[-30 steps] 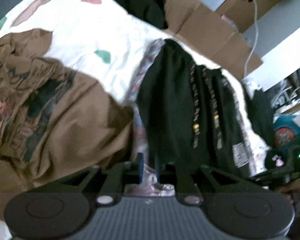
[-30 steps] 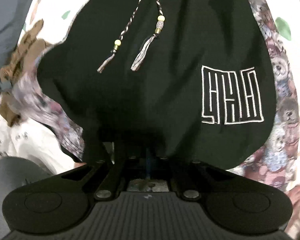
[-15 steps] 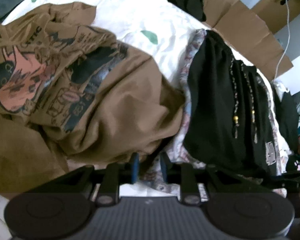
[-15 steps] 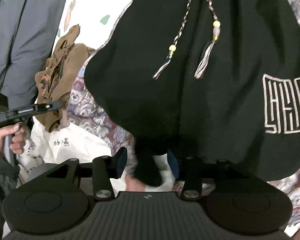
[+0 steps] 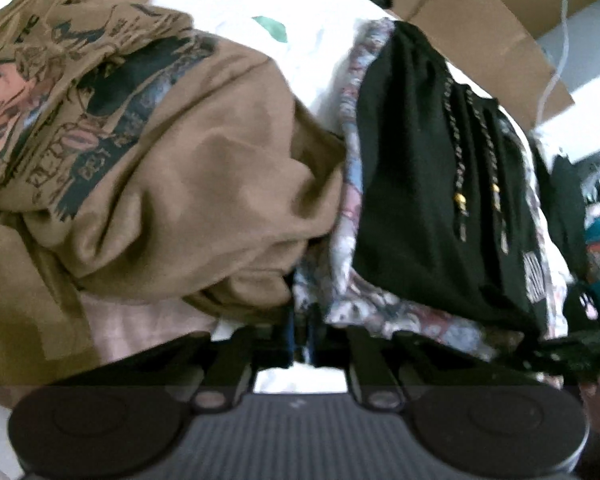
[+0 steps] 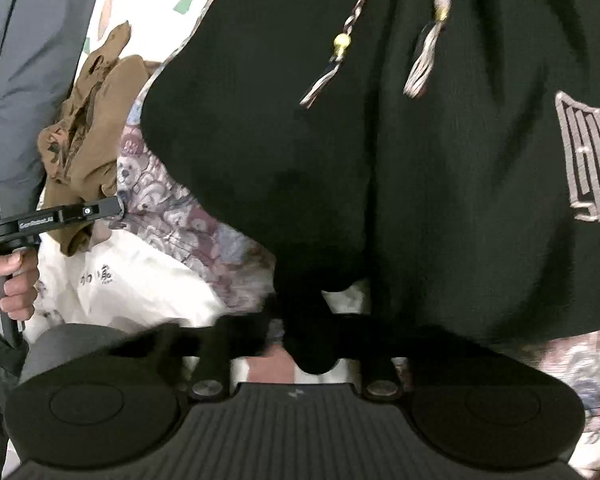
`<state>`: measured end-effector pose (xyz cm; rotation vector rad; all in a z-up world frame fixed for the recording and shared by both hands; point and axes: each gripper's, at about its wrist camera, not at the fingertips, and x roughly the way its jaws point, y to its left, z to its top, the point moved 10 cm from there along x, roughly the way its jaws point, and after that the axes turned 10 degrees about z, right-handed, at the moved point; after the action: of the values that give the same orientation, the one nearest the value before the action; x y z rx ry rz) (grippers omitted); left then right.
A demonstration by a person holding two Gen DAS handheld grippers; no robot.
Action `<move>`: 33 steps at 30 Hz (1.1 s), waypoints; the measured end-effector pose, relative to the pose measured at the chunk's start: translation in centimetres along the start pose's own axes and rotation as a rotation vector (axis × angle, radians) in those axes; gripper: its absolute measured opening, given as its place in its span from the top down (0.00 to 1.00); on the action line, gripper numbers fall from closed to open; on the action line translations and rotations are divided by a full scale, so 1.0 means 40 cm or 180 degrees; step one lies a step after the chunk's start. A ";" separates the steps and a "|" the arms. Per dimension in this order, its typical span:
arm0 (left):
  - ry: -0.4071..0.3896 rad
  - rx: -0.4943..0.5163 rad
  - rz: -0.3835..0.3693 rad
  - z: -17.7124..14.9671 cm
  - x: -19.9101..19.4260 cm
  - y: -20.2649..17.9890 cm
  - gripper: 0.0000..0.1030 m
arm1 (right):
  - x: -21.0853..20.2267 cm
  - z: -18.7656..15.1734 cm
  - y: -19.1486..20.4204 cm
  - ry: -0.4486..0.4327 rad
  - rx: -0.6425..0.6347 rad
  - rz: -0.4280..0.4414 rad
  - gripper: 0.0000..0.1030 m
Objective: Fold clothes
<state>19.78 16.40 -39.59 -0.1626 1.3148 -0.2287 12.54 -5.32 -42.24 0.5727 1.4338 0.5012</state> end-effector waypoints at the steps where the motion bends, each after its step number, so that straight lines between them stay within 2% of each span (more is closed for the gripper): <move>1: -0.0001 -0.0001 -0.0008 -0.001 -0.005 0.001 0.94 | -0.003 0.000 0.005 0.0014 -0.0072 -0.0017 0.96; 5: -0.0005 -0.0004 -0.0040 -0.005 -0.024 0.005 0.92 | -0.060 0.017 -0.017 -0.0060 -0.0114 -0.0181 0.97; 10: -0.0003 -0.0030 -0.0098 0.005 -0.020 -0.011 0.86 | -0.145 0.023 -0.108 -0.0173 0.0050 -0.0489 0.97; 12: -0.0001 -0.0043 -0.0123 0.011 -0.015 -0.020 0.77 | -0.169 0.019 -0.144 -0.0188 0.0123 -0.0582 0.97; 16: 0.0053 0.0134 -0.0281 0.008 0.010 -0.090 0.65 | -0.174 0.015 -0.166 -0.0208 0.0186 -0.0601 0.97; 18: 0.0086 0.0196 -0.0326 0.004 0.017 -0.110 0.55 | -0.169 0.016 -0.168 -0.0195 0.0158 -0.0634 0.97; 21: 0.0218 0.0356 -0.0270 -0.008 0.058 -0.140 0.53 | -0.163 0.017 -0.173 -0.0190 0.0136 -0.0691 0.97; 25: 0.0294 0.0371 -0.0258 -0.022 0.082 -0.127 0.53 | -0.168 0.022 -0.190 -0.0213 0.0153 -0.0798 0.97; 29: 0.0309 0.0463 -0.0364 -0.024 0.095 -0.148 0.54 | -0.169 0.021 -0.200 -0.0183 0.0175 -0.0822 0.97; 31: 0.0349 0.0507 -0.0407 -0.024 0.095 -0.153 0.65 | -0.163 0.021 -0.196 -0.0169 0.0185 -0.0818 0.97; 32: 0.0379 0.0501 -0.0440 -0.026 0.095 -0.152 0.83 | -0.161 0.021 -0.194 -0.0164 0.0189 -0.0810 0.97; 33: 0.0409 0.0494 -0.0472 -0.028 0.095 -0.151 0.94 | -0.160 0.021 -0.192 -0.0155 0.0190 -0.0797 0.97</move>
<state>19.15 9.60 -41.92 -0.1153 1.4078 -0.4724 12.72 -15.37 -42.20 0.4416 1.4535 0.2453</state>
